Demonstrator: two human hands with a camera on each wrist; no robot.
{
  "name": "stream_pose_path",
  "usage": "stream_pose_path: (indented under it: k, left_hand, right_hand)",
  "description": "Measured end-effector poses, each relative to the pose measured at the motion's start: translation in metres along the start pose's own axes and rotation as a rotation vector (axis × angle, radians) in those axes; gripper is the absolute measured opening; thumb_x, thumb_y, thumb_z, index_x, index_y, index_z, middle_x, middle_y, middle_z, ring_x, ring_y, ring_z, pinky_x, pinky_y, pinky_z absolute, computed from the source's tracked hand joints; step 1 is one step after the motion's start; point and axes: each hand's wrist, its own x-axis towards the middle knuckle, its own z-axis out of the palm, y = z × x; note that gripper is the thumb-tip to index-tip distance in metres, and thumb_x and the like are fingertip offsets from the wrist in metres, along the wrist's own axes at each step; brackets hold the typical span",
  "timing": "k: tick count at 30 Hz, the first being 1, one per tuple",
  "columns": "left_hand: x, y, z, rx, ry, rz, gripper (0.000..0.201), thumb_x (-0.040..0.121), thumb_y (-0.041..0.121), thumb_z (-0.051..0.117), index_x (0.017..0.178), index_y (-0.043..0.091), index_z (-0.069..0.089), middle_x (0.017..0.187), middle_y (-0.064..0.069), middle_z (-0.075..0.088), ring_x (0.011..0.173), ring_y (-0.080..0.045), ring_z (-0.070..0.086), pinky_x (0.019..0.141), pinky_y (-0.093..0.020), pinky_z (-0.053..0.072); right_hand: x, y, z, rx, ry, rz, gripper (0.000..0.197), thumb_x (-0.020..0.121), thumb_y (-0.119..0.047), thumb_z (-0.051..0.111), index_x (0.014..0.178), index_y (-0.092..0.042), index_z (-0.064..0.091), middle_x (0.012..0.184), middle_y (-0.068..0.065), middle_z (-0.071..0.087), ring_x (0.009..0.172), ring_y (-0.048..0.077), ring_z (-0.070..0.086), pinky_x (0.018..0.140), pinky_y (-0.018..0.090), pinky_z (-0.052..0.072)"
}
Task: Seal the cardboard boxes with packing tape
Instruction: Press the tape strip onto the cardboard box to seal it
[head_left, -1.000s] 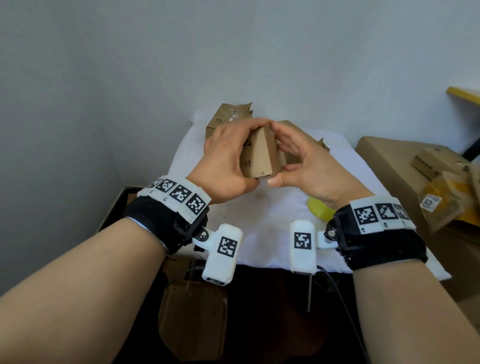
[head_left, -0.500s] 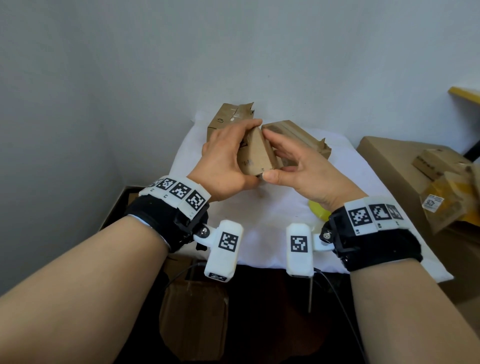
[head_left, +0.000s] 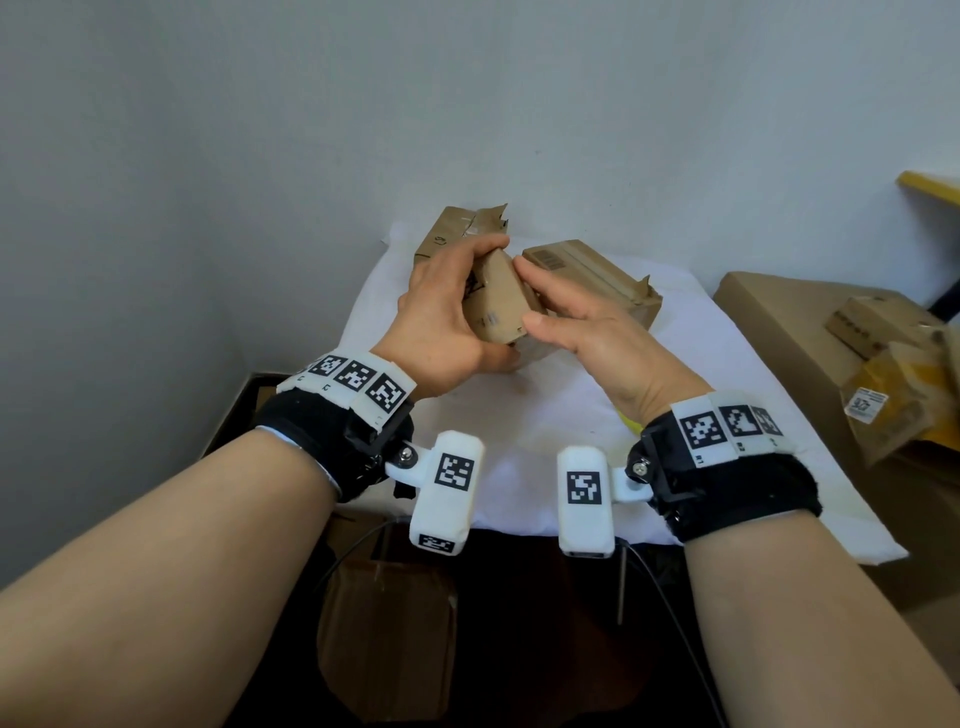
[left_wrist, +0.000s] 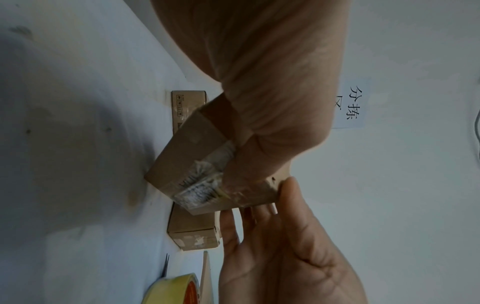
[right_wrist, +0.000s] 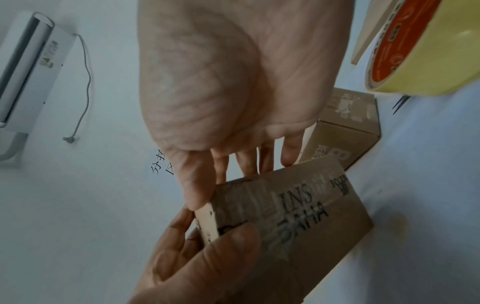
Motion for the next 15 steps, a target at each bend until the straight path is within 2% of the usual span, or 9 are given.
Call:
stream_pose_path:
  k: [2,4,8,12,15]
  left_hand:
    - [0.0010,-0.0019,-0.0002,-0.029,0.013,-0.006,0.101,0.048,0.038,0.089,0.135,0.051,0.038,0.127,0.021,0.042,0.128,-0.015,0.041,0.107,-0.045,0.042]
    - [0.0012,-0.0030,-0.0007,-0.035,0.018,-0.012,0.101,0.048,0.039,0.088,0.135,0.051,0.039,0.129,0.017,0.044,0.128,-0.016,0.044,0.106,-0.045,0.043]
    - [0.0008,-0.0044,-0.0017,-0.061,0.024,-0.036,0.099,0.049,0.041,0.088,0.134,0.052,0.038,0.131,0.014,0.047,0.126,-0.019,0.048,0.103,-0.047,0.046]
    - [0.0025,-0.0083,-0.0021,-0.145,0.063,-0.088,0.097,0.049,0.039,0.090,0.132,0.052,0.040,0.133,0.009,0.049,0.126,-0.021,0.049,0.102,-0.046,0.049]
    - [0.0018,-0.0069,-0.0033,-0.245,0.086,-0.153,0.093,0.051,0.035,0.090,0.130,0.048,0.041,0.131,0.006,0.051,0.122,-0.017,0.054,0.100,-0.043,0.052]
  right_hand:
    - [0.0010,0.0013,0.0000,0.003,0.008,-0.007,0.049,0.103,-0.020,0.056,0.149,-0.036,0.049,0.147,-0.018,0.055,0.135,-0.004,0.048,0.122,0.034,0.032]
    - [0.0025,0.0043,-0.0012,-0.010,0.019,-0.023,0.040,0.107,-0.029,0.047,0.146,-0.037,0.053,0.150,-0.016,0.052,0.141,0.000,0.043,0.124,0.038,0.029]
    - [0.0021,0.0063,-0.0015,-0.038,0.002,-0.039,0.040,0.106,-0.042,0.042,0.144,-0.039,0.054,0.149,-0.015,0.054,0.141,0.003,0.044,0.123,0.041,0.029]
    - [0.0003,0.0047,-0.0020,-0.101,0.033,-0.031,0.036,0.109,-0.037,0.042,0.143,-0.039,0.056,0.143,-0.019,0.058,0.135,-0.003,0.049,0.119,0.035,0.035]
    - [0.0009,0.0048,-0.0036,-0.117,0.136,-0.027,0.035,0.106,-0.026,0.054,0.139,-0.035,0.060,0.134,-0.016,0.064,0.126,-0.005,0.055,0.112,0.031,0.044]
